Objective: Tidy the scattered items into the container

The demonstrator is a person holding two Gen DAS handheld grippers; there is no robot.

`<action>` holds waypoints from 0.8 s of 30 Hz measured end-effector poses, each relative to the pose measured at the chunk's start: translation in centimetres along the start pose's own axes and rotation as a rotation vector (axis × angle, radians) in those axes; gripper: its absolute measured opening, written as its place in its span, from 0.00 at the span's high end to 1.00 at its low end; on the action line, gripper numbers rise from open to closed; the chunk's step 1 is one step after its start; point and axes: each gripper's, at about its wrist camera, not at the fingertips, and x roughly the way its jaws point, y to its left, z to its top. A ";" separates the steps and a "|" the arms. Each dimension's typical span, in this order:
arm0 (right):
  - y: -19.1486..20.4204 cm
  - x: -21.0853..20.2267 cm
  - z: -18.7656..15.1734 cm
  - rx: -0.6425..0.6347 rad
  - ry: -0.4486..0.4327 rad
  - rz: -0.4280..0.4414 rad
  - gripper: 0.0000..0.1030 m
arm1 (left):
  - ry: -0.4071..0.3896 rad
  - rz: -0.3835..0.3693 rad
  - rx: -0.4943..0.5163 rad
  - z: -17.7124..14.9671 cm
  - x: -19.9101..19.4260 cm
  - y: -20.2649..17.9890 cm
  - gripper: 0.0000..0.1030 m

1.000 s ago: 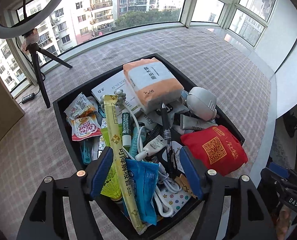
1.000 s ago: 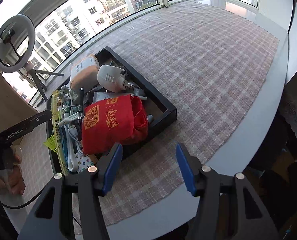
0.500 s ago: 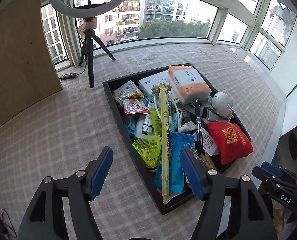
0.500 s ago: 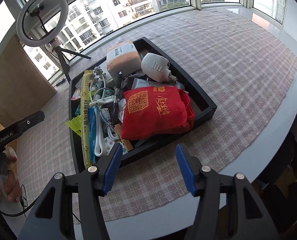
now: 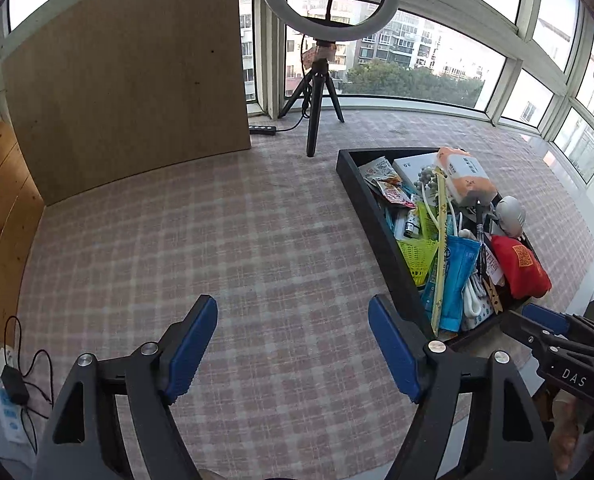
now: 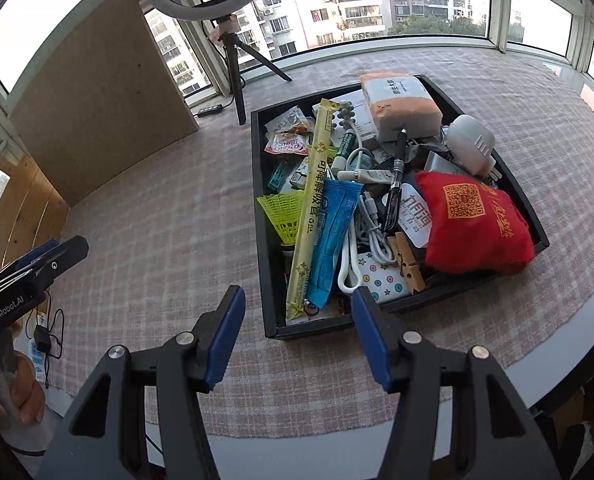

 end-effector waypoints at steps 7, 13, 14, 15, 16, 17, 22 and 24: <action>6.7 1.4 -0.5 -0.106 0.014 0.051 0.47 | 0.003 0.029 -0.068 -1.9 -1.4 5.3 0.26; 11.6 2.7 -1.3 -0.164 0.023 0.082 0.47 | -0.001 0.062 -0.112 -3.0 -2.4 9.4 0.26; 12.3 2.8 -1.5 -0.171 0.024 0.087 0.47 | 0.001 0.066 -0.119 -3.1 -2.4 10.1 0.26; 13.0 3.0 -1.6 -0.177 0.023 0.091 0.47 | 0.003 0.067 -0.126 -3.3 -2.4 10.7 0.26; 13.6 3.2 -1.7 -0.182 0.020 0.093 0.47 | 0.005 0.067 -0.134 -3.4 -2.4 11.4 0.26; 14.2 3.4 -1.8 -0.188 0.019 0.094 0.47 | 0.005 0.068 -0.142 -3.5 -2.4 12.0 0.26; 16.6 4.5 -2.4 -0.200 0.024 0.101 0.47 | -0.004 0.064 -0.148 -4.0 -2.4 14.1 0.25; 17.3 5.0 -2.5 -0.202 0.028 0.101 0.47 | -0.010 0.063 -0.145 -4.1 -2.3 14.6 0.25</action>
